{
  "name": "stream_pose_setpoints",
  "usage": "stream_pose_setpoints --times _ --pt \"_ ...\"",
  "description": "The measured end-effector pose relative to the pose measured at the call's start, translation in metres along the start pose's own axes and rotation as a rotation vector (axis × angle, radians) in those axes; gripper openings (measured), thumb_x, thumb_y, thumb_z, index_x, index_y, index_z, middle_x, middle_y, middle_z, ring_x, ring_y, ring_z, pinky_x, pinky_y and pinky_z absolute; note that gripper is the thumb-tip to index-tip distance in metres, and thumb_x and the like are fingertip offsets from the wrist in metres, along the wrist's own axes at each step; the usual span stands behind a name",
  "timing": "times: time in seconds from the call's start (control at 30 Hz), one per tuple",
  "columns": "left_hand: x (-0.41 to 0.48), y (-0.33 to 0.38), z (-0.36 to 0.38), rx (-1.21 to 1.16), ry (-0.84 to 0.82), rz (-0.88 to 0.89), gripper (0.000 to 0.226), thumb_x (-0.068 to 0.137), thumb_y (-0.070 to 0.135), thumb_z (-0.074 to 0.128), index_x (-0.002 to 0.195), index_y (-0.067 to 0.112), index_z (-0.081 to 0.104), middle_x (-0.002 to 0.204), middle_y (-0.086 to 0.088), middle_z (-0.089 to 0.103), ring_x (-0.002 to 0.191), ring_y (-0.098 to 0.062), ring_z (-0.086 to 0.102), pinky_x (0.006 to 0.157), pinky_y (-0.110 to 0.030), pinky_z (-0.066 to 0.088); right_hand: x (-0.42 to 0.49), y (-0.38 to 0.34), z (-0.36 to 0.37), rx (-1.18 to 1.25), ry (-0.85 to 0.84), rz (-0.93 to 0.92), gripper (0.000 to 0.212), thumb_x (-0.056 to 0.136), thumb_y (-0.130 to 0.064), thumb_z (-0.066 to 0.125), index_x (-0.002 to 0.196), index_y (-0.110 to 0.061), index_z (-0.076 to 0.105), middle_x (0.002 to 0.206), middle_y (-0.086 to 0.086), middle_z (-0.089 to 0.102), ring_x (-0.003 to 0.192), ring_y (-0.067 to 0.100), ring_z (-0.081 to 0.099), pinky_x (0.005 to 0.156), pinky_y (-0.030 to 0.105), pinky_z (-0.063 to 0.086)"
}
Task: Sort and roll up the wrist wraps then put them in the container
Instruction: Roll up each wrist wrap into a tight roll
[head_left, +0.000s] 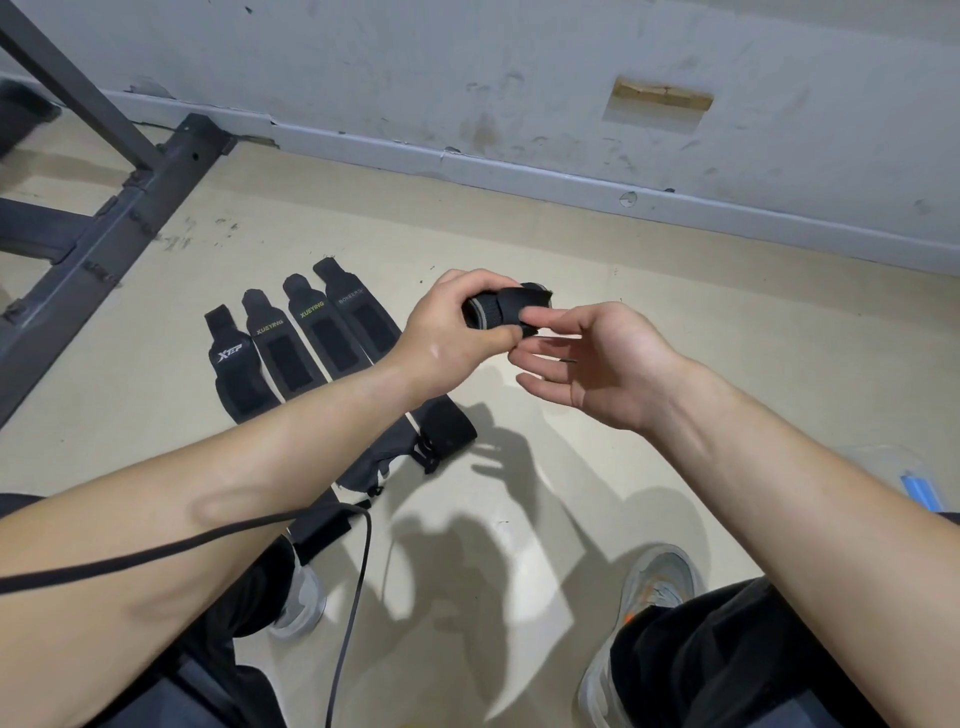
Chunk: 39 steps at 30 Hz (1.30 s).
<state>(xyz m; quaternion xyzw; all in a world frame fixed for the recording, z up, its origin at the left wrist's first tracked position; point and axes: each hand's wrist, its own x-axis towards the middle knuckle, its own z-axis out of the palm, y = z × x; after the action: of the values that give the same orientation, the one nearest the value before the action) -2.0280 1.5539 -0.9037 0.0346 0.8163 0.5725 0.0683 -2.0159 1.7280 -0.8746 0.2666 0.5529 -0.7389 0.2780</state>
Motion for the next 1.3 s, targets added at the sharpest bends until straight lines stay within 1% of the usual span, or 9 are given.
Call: stream_pose_setpoints --times 0.13,0.37,0.6,0.73,0.87,0.97,1.07,1.17,1.3 --pt "0.001 0.000 -0.002 -0.252 0.019 -0.147 0.029 0.082 0.006 0.070 0.106 0.023 0.071 0.096 -0.001 0.070 0.085 -0.015 0.068 0.090 -0.040 0.061 -0.003 0.005 0.005 -0.229 -0.042 -0.171 0.037 0.094 0.002 0.046 0.113 -0.017 0.070 0.102 0.016 0.073 0.088 0.029 0.076 0.070 0.042 0.063" --pt "0.000 0.000 -0.002 -0.431 0.040 -0.258 0.016 0.092 0.017 0.071 0.107 0.022 0.071 0.103 -0.003 0.070 0.095 -0.021 0.074 0.079 -0.035 0.062 -0.001 0.009 0.008 -0.676 -0.013 -0.530 0.042 0.094 -0.004 0.051 0.118 -0.037 0.059 0.076 0.000 0.065 0.069 0.018 0.071 0.053 0.027 0.050" --pt "-0.001 0.002 -0.001 -0.455 0.080 -0.283 0.017 0.097 0.016 0.067 0.113 0.019 0.062 0.107 -0.004 0.061 0.091 -0.022 0.071 0.075 -0.037 0.063 0.009 0.010 0.001 -0.938 0.067 -0.685 0.028 0.097 -0.032 0.055 0.119 -0.050 0.058 0.068 -0.006 0.064 0.063 0.014 0.062 0.064 0.043 0.057" --pt "-0.002 0.005 -0.001 -0.449 0.090 -0.279 0.024 0.097 0.015 0.064 0.116 0.023 0.050 0.102 -0.003 0.058 0.085 -0.020 0.068 0.073 -0.039 0.063 0.009 0.007 0.001 -1.038 0.142 -0.744 0.022 0.098 -0.042 0.056 0.118 -0.048 0.061 0.061 -0.010 0.056 0.066 0.014 0.061 0.068 0.040 0.054" --pt "-0.004 0.009 -0.001 -0.392 0.060 -0.216 0.019 0.101 0.016 0.056 0.115 0.025 0.049 0.094 -0.001 0.056 0.083 -0.017 0.067 0.073 -0.040 0.062 0.011 0.007 0.002 -0.967 0.133 -0.728 0.019 0.101 -0.045 0.052 0.116 -0.044 0.063 0.091 -0.003 0.055 0.084 0.012 0.058 0.075 0.034 0.047" --pt "-0.006 0.013 0.002 -0.358 0.049 -0.169 0.009 0.102 0.017 0.055 0.107 0.025 0.054 0.100 -0.004 0.054 0.085 -0.018 0.066 0.074 -0.040 0.062 0.010 0.008 0.007 -0.742 0.069 -0.537 0.017 0.103 -0.044 0.051 0.116 -0.035 0.058 0.112 0.003 0.056 0.091 0.013 0.058 0.070 0.031 0.051" --pt "-0.006 0.015 0.003 -0.314 0.055 -0.121 0.011 0.100 0.013 0.055 0.101 0.024 0.057 0.098 -0.004 0.055 0.082 -0.017 0.064 0.072 -0.041 0.062 0.006 0.010 0.011 -0.512 -0.041 -0.295 0.028 0.104 -0.041 0.045 0.120 -0.020 0.056 0.106 0.007 0.066 0.081 0.023 0.069 0.067 0.041 0.060" --pt "-0.005 0.015 0.004 -0.305 0.096 -0.102 0.014 0.095 0.007 0.056 0.093 0.021 0.058 0.080 0.005 0.058 0.064 -0.011 0.060 0.067 -0.044 0.059 0.006 0.013 0.015 -0.432 -0.074 -0.288 0.024 0.103 -0.029 0.042 0.110 -0.014 0.060 0.090 0.013 0.067 0.068 0.021 0.064 0.067 0.037 0.054" --pt "-0.006 0.010 0.010 -0.194 0.206 -0.057 0.013 0.098 0.016 0.060 0.087 0.022 0.061 0.069 0.014 0.056 0.060 -0.006 0.057 0.057 -0.029 0.052 0.010 0.016 0.016 -0.379 -0.048 -0.273 0.019 0.100 -0.026 0.045 0.109 -0.012 0.053 0.089 0.013 0.066 0.066 0.021 0.061 0.067 0.036 0.049"
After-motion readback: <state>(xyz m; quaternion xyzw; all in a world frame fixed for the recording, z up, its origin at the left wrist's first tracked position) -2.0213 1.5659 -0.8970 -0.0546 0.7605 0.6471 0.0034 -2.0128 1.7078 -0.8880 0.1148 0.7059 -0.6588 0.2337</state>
